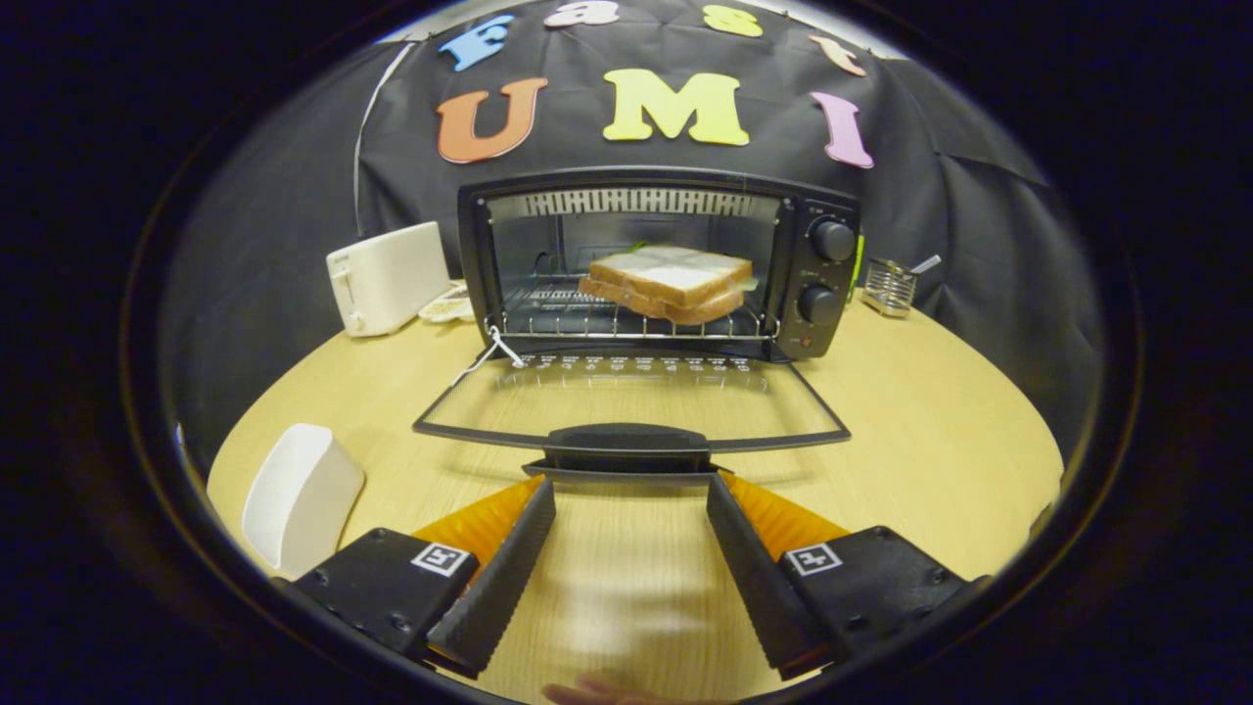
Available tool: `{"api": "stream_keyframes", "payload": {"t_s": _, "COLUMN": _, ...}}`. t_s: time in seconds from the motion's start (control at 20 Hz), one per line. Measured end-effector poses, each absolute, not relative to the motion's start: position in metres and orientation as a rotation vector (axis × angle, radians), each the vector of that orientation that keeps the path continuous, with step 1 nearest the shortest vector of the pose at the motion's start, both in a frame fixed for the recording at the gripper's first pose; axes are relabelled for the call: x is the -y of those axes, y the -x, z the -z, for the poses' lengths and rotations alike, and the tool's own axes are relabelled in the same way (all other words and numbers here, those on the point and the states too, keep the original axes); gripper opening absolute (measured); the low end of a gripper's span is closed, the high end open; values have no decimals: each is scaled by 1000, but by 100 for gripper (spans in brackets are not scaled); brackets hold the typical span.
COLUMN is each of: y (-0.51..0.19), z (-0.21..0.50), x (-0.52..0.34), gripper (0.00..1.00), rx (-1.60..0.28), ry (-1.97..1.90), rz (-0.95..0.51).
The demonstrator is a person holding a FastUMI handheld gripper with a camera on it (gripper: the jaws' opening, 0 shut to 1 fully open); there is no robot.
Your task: Open the toaster oven, put the food inside, and close the toaster oven door.
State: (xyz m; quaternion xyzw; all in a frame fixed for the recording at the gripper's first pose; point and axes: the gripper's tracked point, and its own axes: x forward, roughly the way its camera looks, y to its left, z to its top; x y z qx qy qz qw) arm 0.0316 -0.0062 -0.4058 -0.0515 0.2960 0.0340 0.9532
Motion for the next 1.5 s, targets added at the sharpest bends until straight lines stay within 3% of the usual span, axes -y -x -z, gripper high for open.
{"api": "stream_keyframes", "payload": {"t_s": 0.5, "y": -35, "z": 411, "x": 10, "gripper": 100, "rx": -629, "ry": 31, "rz": -11}}
{"api": "stream_keyframes", "payload": {"t_s": 1.15, "y": -52, "z": 349, "x": -1, "gripper": 100, "rx": -231, "ry": 16, "rz": -30}}
{"api": "stream_keyframes", "payload": {"t_s": 1.5, "y": -75, "z": 313, "x": -5, "gripper": 100, "rx": -185, "ry": 56, "rz": -40}}
